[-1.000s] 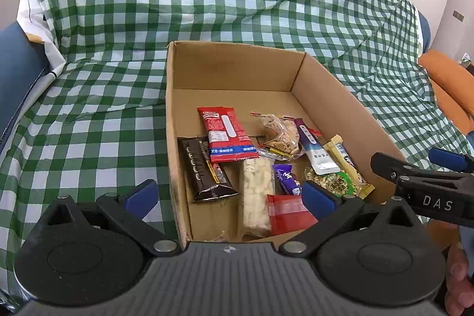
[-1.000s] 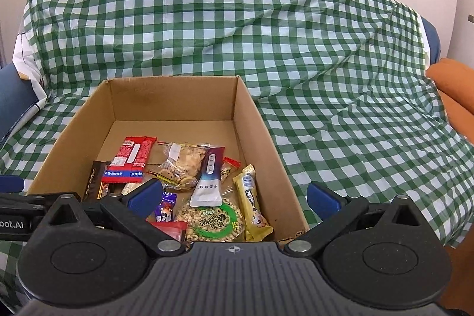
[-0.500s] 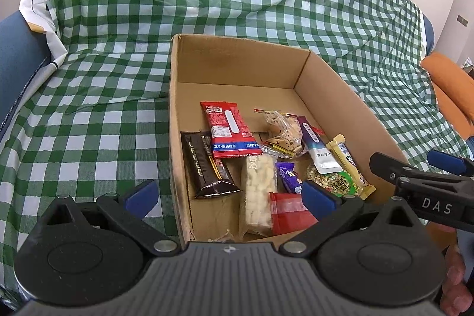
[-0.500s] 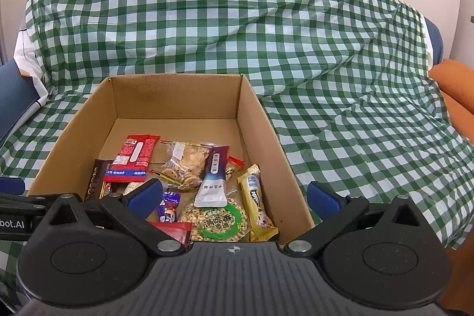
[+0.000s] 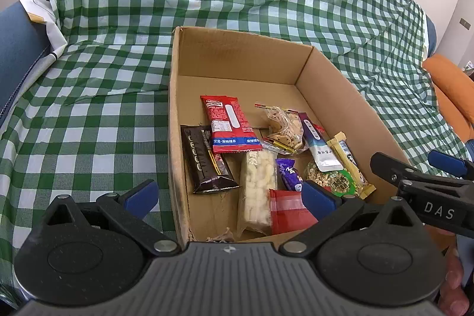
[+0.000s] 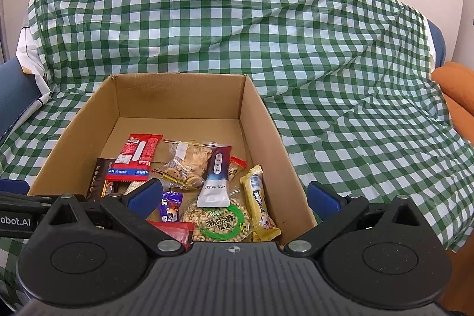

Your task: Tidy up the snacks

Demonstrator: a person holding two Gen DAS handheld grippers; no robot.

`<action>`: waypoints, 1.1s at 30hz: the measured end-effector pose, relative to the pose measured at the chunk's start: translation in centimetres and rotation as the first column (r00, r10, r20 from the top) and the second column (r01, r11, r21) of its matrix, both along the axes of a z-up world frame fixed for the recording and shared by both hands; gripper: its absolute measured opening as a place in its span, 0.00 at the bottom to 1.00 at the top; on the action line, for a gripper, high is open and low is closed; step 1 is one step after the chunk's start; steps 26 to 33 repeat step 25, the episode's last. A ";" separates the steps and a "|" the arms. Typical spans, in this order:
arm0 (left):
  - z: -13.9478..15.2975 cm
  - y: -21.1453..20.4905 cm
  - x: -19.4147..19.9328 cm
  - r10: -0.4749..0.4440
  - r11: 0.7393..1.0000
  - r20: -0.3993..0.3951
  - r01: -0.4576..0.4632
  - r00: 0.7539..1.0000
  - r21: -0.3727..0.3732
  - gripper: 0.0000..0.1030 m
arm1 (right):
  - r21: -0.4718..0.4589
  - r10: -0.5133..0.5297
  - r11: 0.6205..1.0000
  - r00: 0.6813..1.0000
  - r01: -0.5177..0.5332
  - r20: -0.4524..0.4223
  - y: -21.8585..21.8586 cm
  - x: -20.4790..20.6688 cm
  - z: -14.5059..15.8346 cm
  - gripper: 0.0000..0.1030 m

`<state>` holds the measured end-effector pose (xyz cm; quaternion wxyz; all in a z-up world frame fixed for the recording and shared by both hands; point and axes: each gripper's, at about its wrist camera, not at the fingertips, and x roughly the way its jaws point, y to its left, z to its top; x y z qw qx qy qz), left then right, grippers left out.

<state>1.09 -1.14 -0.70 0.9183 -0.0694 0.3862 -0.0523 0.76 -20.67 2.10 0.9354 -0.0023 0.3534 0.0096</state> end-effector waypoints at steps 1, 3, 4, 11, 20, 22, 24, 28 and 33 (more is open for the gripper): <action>0.0 -0.1 0.0 -0.001 1.000 0.001 0.001 1.000 -0.001 1.00 | -0.002 0.002 1.000 1.000 -0.002 0.000 0.0 0.0 0.0 0.99; 0.0 -0.1 -0.1 -0.002 1.000 0.003 0.002 1.000 0.001 1.00 | 0.000 0.001 1.000 1.000 -0.001 0.000 0.0 0.0 0.0 0.99; 0.0 -0.1 -0.1 -0.003 1.000 0.004 0.003 1.000 0.002 1.00 | 0.000 0.000 1.000 1.000 0.000 0.001 0.0 0.0 0.0 0.99; 0.1 -0.4 -0.2 -0.006 1.000 0.016 0.006 1.000 0.010 1.00 | -0.004 0.009 1.000 1.000 -0.009 0.002 0.0 0.1 0.0 0.99; 0.1 -0.6 -0.2 -0.008 1.000 0.021 0.008 1.000 0.005 1.00 | -0.004 0.010 1.000 1.000 -0.010 0.002 0.1 0.1 0.0 0.99; 0.1 -0.6 -0.3 -0.009 1.000 0.030 0.009 1.000 0.005 1.00 | -0.004 0.009 1.000 1.000 -0.009 0.002 0.1 0.1 0.0 0.99; 0.2 -0.7 -0.4 -0.010 1.000 0.039 0.010 0.999 0.007 1.00 | -0.002 0.009 1.000 1.000 -0.009 0.002 0.1 0.1 0.0 0.99; 0.2 -0.7 -0.4 -0.012 1.000 0.041 0.012 0.999 0.008 1.00 | 0.000 0.011 1.000 1.000 -0.011 0.002 0.1 0.1 0.0 0.99; 0.2 -0.7 -0.4 -0.012 1.000 0.041 0.012 0.999 0.008 1.00 | 0.000 0.011 1.000 1.000 -0.011 0.002 0.1 0.1 0.0 0.99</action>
